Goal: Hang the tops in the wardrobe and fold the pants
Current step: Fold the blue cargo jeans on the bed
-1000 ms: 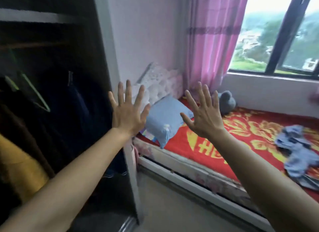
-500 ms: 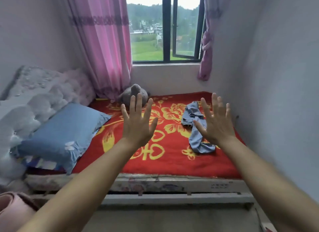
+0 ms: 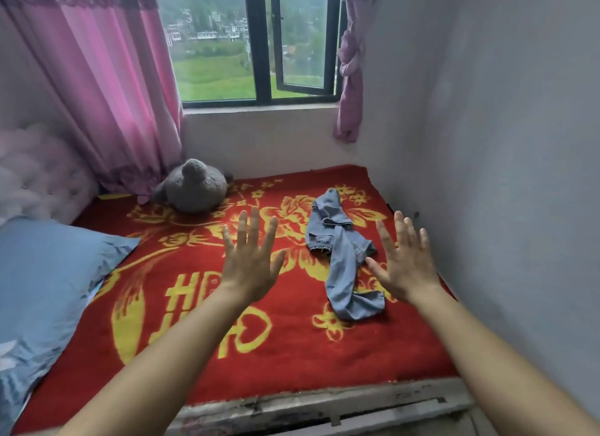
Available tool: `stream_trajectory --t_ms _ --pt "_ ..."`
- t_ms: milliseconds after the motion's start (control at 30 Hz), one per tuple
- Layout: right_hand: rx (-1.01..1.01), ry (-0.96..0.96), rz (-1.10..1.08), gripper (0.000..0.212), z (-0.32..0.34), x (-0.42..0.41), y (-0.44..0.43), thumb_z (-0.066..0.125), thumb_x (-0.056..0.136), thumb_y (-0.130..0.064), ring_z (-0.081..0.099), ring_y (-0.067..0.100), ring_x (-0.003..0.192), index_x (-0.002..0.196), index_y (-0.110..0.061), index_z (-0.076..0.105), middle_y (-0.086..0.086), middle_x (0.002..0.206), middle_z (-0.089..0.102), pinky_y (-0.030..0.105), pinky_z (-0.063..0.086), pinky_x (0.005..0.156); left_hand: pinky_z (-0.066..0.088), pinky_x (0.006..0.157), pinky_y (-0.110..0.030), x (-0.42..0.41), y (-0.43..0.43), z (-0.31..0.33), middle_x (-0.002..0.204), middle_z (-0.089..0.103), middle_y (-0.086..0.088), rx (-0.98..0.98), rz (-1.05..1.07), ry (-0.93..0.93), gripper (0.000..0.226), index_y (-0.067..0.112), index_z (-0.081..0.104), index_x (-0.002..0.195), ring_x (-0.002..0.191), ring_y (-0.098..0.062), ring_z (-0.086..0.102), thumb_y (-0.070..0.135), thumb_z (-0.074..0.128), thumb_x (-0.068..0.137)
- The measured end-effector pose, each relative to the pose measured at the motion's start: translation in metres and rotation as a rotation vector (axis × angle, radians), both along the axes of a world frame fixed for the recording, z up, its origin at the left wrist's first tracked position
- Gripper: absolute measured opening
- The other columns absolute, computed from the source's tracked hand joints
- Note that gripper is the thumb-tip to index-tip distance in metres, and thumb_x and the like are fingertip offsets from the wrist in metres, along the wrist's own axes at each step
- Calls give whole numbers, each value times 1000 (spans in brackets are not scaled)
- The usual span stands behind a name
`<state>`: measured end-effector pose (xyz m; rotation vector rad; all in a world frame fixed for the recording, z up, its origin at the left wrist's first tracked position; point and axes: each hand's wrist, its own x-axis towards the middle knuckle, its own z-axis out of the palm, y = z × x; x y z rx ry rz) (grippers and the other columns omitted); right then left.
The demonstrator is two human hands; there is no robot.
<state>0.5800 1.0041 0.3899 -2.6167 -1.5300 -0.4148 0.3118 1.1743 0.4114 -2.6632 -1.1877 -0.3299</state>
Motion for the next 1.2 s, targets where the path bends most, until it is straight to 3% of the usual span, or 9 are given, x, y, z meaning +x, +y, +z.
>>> stream_trajectory --t_ms 200,333,433,767,1000,1133,1200 --pt "4 70 -127 86 3 86 74 33 85 -66 20 39 148 157 -20 20 22 162 13 56 20 117 5 115 -66 103 92 -8 160 -22 -14 -96 -81 25 75 24 -9 155 147 -36 -18 62 18 96" --pt "5 92 -142 83 -18 136 100 41 90 -62 21 38 148 157 -20 17 22 162 14 55 22 117 5 115 -66 166 130 -25 160 -21 -13 -155 -135 82 73 26 -11 154 147 -36 -18 62 16 96" --pt "7 149 -155 84 -36 176 122 50 92 -58 17 38 149 158 -20 14 22 162 10 53 21 118 5 115 -65 211 155 -42 161 -19 -13 -187 -138 129 72 28 -8 155 148 -36 -16 63 16 96" --pt "-102 280 -12 81 -79 308 248 34 97 -59 5 34 152 158 -19 -2 20 164 0 49 14 122 20 110 -67 329 225 -99 163 6 -14 -280 17 157 73 26 14 156 149 -37 7 63 18 93" --pt "-183 381 60 78 -178 312 332 34 99 -56 5 34 152 158 -20 -2 19 164 1 48 14 122 41 97 -66 347 269 -199 154 31 -21 -374 55 133 68 19 36 149 138 -43 36 56 30 92" --pt "-211 398 89 79 -279 293 359 46 96 -54 21 38 149 158 -17 14 22 161 17 52 25 118 39 100 -65 338 295 -295 154 32 -21 -418 78 167 70 19 36 149 139 -42 35 56 27 91" --pt "-249 420 99 79 -329 282 369 47 96 -52 20 37 149 159 -17 14 22 162 16 52 24 118 38 100 -64 333 305 -346 155 30 -21 -462 80 200 70 19 35 150 139 -42 34 55 29 91"
